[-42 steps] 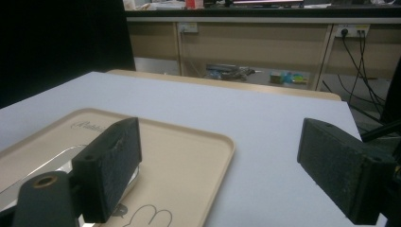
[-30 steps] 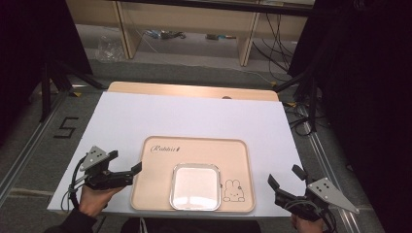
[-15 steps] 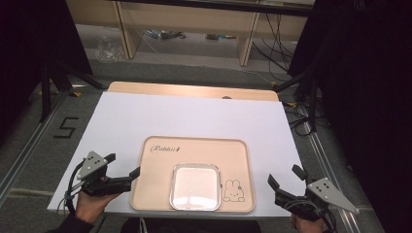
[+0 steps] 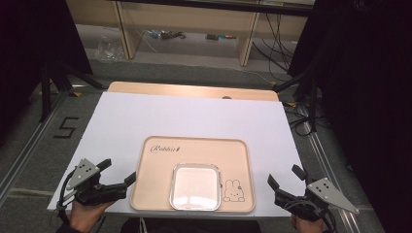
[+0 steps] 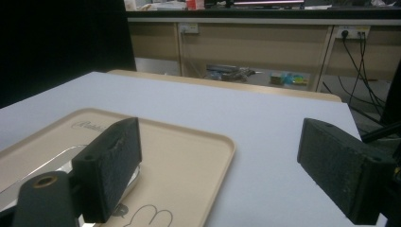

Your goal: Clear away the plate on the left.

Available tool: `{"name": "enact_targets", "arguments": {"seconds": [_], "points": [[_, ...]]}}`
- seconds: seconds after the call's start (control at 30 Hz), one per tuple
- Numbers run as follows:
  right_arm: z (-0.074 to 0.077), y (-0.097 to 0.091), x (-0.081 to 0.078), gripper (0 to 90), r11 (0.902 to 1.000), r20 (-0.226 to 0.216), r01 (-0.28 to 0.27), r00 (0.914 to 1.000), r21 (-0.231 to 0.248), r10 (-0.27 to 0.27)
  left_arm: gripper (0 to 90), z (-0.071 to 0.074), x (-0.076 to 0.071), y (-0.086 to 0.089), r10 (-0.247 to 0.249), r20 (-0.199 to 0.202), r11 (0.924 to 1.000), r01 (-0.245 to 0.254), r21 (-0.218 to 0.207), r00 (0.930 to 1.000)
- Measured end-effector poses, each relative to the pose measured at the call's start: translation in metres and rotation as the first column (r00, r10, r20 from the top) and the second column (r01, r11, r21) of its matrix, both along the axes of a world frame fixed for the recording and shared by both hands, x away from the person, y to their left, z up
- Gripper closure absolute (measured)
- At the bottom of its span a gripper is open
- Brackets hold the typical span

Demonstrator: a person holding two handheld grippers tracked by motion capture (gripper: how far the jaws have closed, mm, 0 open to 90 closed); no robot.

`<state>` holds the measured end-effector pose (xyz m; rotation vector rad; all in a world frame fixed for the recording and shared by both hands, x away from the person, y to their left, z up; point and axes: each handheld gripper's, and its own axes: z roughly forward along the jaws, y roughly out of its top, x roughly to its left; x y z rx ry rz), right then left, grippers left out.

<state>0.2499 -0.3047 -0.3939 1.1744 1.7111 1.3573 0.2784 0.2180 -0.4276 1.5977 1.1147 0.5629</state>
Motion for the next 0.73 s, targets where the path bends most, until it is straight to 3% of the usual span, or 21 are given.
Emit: {"name": "enact_targets", "arguments": {"seconds": [0.07,0.17,0.2,0.33,0.73], "points": [[-0.0007,0.0018,0.0001,15.1,0.9996,-0.007,-0.003,1.0000,0.028,0.003,2.2,0.0005,-0.0023,0.0004,-0.004,0.004,1.0000,0.004,0.003,1.0000],[-0.0002,0.0005,0.0000,15.1,1.0000,-0.005,0.000,1.0000,0.010,0.000,2.3,0.0000,-0.0027,-0.0007,-0.009,0.011,0.9999,0.009,0.006,0.9999],[-0.0004,0.0020,-0.0002,15.1,0.9995,-0.018,-0.005,0.9998,0.031,0.006,2.3,0.0004,-0.0035,-0.0012,-0.006,0.004,0.9999,0.005,0.016,1.0000],[-0.0001,0.0005,0.0004,15.1,1.0000,-0.006,-0.002,1.0000,0.009,0.002,2.3,-0.0003,-0.0022,-0.0018,-0.013,0.000,0.9998,0.013,0.017,0.9999],[-0.0001,0.0005,0.0002,15.1,1.0000,-0.005,-0.001,1.0000,0.008,0.001,3.2,-0.0011,-0.0010,-0.0023,-0.017,0.003,0.9998,0.017,0.011,0.9999]]}}
